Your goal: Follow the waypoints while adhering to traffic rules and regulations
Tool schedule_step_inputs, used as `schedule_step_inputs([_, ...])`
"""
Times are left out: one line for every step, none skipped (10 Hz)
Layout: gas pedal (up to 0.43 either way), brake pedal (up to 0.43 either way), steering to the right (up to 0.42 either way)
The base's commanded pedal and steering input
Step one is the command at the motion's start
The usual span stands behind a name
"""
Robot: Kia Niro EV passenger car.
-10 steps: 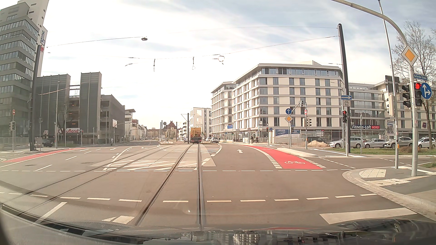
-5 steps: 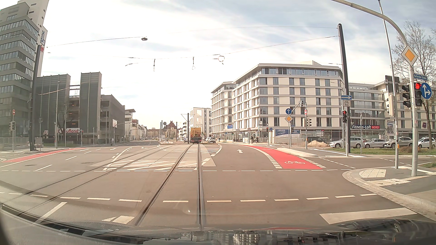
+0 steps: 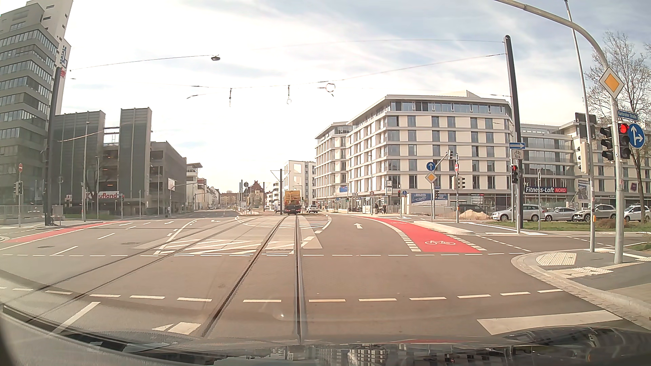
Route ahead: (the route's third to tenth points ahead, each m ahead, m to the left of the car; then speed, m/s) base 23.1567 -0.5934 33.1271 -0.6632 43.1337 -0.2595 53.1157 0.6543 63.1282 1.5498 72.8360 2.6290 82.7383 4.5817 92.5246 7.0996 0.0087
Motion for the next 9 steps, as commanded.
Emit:
schedule_step_inputs([0.0,0.189,0.064])
schedule_step_inputs([0.0,0.189,0.064])
schedule_step_inputs([0.0,0.195,0.064])
schedule_step_inputs([0.0,0.189,0.064])
schedule_step_inputs([0.0,0.189,0.062])
schedule_step_inputs([0.0,0.195,0.062])
schedule_step_inputs([0.0,0.189,0.062])
schedule_step_inputs([0.0,0.189,0.063])
schedule_step_inputs([0.0,0.189,0.063])
